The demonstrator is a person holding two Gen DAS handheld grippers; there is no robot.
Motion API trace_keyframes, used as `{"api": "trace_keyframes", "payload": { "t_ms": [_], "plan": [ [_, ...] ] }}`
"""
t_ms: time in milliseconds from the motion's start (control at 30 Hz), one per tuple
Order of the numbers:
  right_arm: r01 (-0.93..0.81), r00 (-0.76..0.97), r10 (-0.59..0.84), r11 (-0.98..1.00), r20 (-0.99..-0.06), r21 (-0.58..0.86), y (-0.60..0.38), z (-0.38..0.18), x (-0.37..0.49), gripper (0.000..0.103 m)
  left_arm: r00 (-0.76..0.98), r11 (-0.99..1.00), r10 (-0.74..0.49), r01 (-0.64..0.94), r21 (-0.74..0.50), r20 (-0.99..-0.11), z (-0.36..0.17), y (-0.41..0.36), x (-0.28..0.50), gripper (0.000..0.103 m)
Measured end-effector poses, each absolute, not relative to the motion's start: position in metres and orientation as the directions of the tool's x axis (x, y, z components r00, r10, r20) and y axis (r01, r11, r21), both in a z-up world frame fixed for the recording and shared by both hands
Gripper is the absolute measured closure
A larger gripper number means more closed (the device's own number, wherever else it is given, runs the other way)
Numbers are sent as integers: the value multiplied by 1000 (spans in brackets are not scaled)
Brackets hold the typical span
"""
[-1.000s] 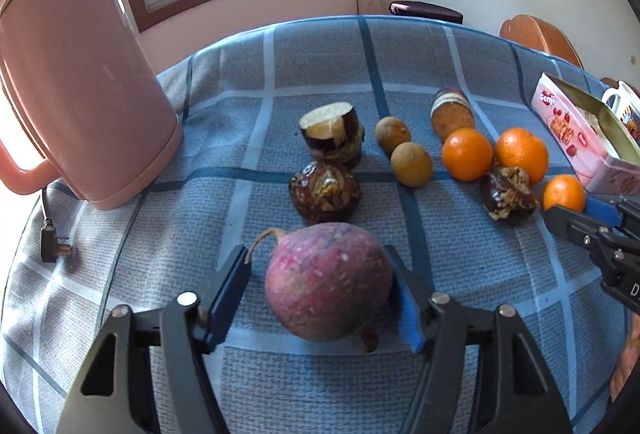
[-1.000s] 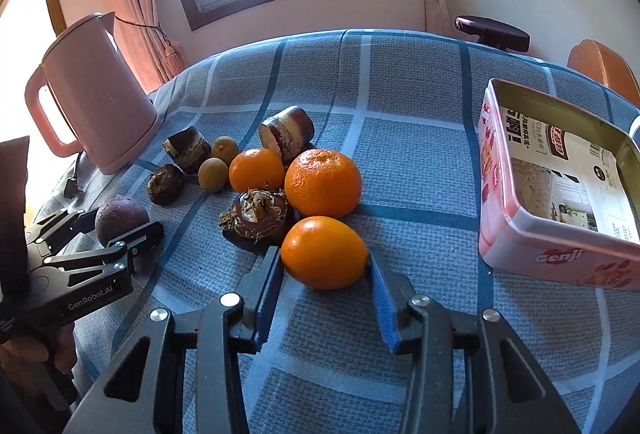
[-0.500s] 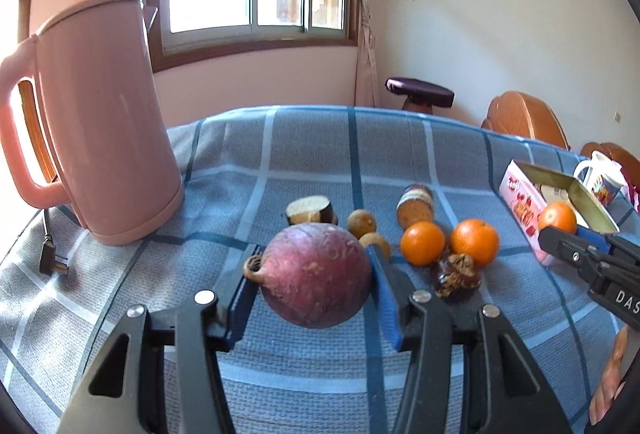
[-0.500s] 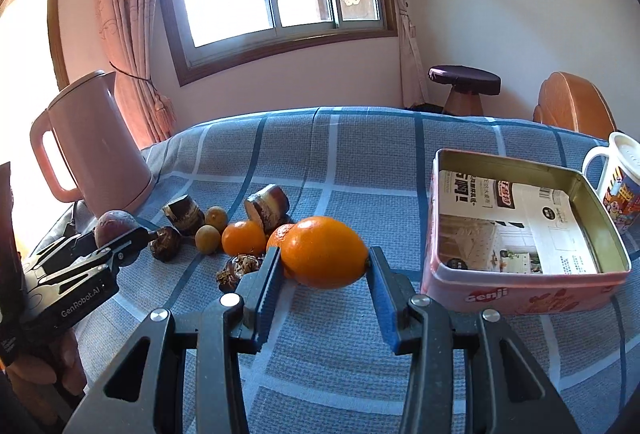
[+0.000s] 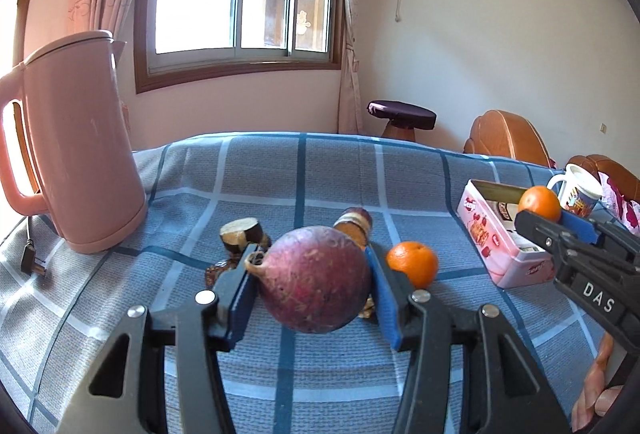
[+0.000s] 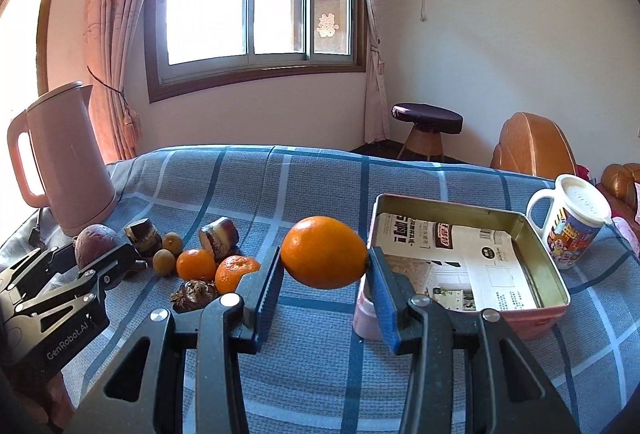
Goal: Organize fruits
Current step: 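Carry the orange with the right tool while the left tool carries the beet into the tin, release both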
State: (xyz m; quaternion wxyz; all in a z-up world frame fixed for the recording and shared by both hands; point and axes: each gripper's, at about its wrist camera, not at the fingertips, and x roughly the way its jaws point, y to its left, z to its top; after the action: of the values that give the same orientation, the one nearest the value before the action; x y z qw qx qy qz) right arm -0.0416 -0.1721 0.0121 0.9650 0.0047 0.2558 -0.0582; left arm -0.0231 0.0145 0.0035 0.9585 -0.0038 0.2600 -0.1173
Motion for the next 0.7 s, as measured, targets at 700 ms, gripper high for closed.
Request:
{"api": "trace_keyframes", "payload": {
  "t_ms": [700],
  "plan": [
    [340,785,-324,938,-527,-70,-312,5,-46,58,760,882,-414,470,-16,-500,15,-148,-17,49]
  ]
}}
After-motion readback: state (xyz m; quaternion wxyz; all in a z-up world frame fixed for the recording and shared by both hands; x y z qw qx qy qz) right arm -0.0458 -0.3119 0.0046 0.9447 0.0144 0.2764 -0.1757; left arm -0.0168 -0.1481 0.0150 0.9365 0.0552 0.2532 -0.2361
